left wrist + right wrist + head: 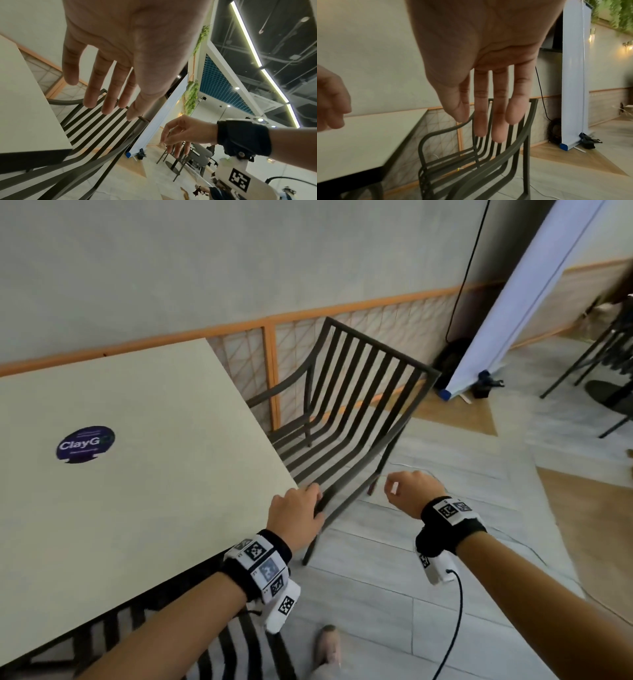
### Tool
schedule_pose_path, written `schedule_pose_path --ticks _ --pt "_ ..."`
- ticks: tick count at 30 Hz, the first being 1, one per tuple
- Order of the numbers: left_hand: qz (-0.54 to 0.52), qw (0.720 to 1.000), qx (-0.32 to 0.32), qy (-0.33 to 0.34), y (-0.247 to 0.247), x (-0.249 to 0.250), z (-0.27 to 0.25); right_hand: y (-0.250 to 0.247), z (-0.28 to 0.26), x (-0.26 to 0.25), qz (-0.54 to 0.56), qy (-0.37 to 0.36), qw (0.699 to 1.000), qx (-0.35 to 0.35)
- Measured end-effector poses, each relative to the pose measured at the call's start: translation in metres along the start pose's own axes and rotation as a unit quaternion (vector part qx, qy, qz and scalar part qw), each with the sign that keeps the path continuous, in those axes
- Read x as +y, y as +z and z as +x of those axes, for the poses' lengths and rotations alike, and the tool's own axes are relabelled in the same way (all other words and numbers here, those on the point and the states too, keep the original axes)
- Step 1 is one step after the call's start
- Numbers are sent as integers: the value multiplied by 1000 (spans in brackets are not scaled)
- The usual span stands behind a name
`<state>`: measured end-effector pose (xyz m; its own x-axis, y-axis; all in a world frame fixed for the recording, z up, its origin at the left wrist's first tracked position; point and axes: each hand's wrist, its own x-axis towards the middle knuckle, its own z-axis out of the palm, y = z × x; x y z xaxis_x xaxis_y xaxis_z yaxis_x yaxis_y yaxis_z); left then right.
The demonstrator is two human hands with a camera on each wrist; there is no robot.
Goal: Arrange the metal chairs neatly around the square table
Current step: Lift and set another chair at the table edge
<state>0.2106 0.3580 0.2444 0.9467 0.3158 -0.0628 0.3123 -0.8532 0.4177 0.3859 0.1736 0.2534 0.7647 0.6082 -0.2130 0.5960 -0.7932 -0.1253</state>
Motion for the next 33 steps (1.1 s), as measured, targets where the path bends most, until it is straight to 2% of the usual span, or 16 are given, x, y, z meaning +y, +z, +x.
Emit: schedule_pose_path --ticks 5,9,12,15,16,18,19,22,23,25,27,29,33 --pt "-55 996 -47 -43 56 23 90 10 97 53 -39 -40 997 -58" --pt "-49 991 -88 -88 103 20 141 36 166 79 -24 -44 993 -102" --pt "-23 985 -122 -122 140 11 171 65 216 96 -38 -73 990 -115" --pt "-25 977 -140 -159 177 7 203 93 264 116 -115 -120 981 -102" --pt "-30 969 -148 -195 202 12 248 102 316 138 -151 -141 972 -114" --pt "-20 965 -165 -205 201 16 253 100 319 141 -201 -121 966 -108" --pt "-40 954 -167 -245 219 16 293 96 367 154 -220 -110 961 -127" --pt "-33 932 -189 -307 226 23 291 95 361 168 -206 -34 970 -126" --pt "-27 926 -191 -323 231 21 289 96 357 172 -201 -30 972 -117" --pt "-29 923 -193 -331 238 17 286 99 350 187 -212 -43 973 -79" --pt "-32 933 -190 -304 237 12 284 95 345 196 -248 -70 965 -49" --pt "-37 940 -187 -282 237 4 278 91 348 198 -276 -99 955 -50" --pt "-18 939 -159 -304 226 -23 263 92 364 176 -274 -151 947 -69"
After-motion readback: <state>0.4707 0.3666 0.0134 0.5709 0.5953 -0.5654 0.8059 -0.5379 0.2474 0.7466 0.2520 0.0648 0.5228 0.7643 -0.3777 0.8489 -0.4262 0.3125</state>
